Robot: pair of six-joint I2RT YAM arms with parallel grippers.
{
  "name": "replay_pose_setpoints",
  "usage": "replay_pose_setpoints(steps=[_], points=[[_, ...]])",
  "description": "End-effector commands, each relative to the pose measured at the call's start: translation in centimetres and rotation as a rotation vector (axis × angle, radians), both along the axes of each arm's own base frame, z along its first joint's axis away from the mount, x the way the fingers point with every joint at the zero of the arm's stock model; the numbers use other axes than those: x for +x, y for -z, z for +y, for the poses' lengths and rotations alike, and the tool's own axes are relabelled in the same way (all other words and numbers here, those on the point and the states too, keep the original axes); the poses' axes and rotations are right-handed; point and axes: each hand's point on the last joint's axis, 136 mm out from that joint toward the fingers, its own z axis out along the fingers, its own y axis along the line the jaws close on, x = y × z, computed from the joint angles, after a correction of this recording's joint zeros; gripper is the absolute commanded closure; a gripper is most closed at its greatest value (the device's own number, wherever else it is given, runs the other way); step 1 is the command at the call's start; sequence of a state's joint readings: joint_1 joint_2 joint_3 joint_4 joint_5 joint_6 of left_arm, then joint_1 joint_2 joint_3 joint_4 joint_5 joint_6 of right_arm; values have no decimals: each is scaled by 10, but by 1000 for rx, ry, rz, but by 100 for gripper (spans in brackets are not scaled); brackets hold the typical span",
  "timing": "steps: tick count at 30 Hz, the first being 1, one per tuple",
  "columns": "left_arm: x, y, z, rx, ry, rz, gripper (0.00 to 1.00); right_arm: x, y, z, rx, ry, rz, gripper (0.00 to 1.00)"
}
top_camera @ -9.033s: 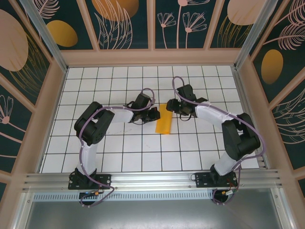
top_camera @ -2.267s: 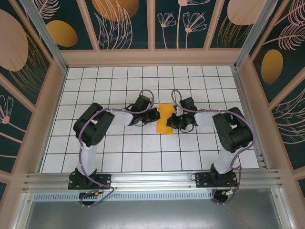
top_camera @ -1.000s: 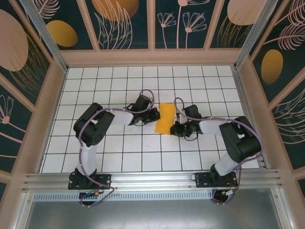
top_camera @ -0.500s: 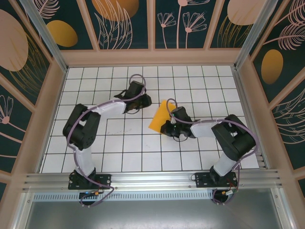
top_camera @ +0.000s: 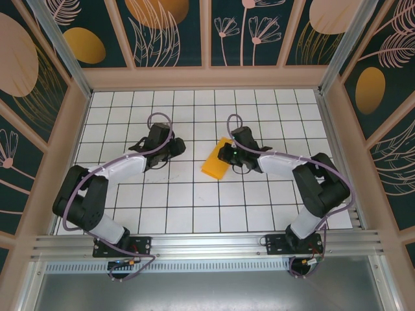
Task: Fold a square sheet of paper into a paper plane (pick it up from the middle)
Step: Move the square sheet of paper to the center of the table.
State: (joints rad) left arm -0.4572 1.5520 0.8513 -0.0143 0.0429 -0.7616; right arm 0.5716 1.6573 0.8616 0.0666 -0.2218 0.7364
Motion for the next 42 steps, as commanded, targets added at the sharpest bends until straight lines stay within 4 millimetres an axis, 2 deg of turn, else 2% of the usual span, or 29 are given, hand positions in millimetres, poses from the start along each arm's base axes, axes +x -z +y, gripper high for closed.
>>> replay_pose_setpoints(steps=[1, 10, 14, 20, 23, 26, 31, 37, 39, 42], points=[[1, -11, 1, -29, -20, -56, 50, -13, 19, -21, -99, -10, 55, 96], [-5, -5, 7, -62, -65, -61, 42, -26, 50, -7, -85, -39, 171, 97], [-10, 1, 7, -72, -65, -47, 41, -39, 63, -3, -86, -24, 241, 97], [-18, 4, 5, -97, -51, -29, 40, -45, 55, 43, 82, -14, 262, 97], [-24, 1, 5, -111, -42, -29, 41, -40, 48, 65, 151, 3, 254, 98], [-30, -4, -1, -152, -10, -34, 45, -26, 34, 74, 193, 4, 207, 98], [-40, -15, -24, -298, 69, -34, 59, -16, -3, 57, 184, -57, 36, 98], [-54, -25, -68, -382, 173, -9, 75, -23, 2, 18, 147, -113, -7, 100], [-56, -26, -78, -383, 187, 0, 79, -24, 3, 15, 165, -132, -5, 100], [-58, -21, -90, -383, 199, 27, 86, -26, 5, 22, 182, -180, 3, 100]])
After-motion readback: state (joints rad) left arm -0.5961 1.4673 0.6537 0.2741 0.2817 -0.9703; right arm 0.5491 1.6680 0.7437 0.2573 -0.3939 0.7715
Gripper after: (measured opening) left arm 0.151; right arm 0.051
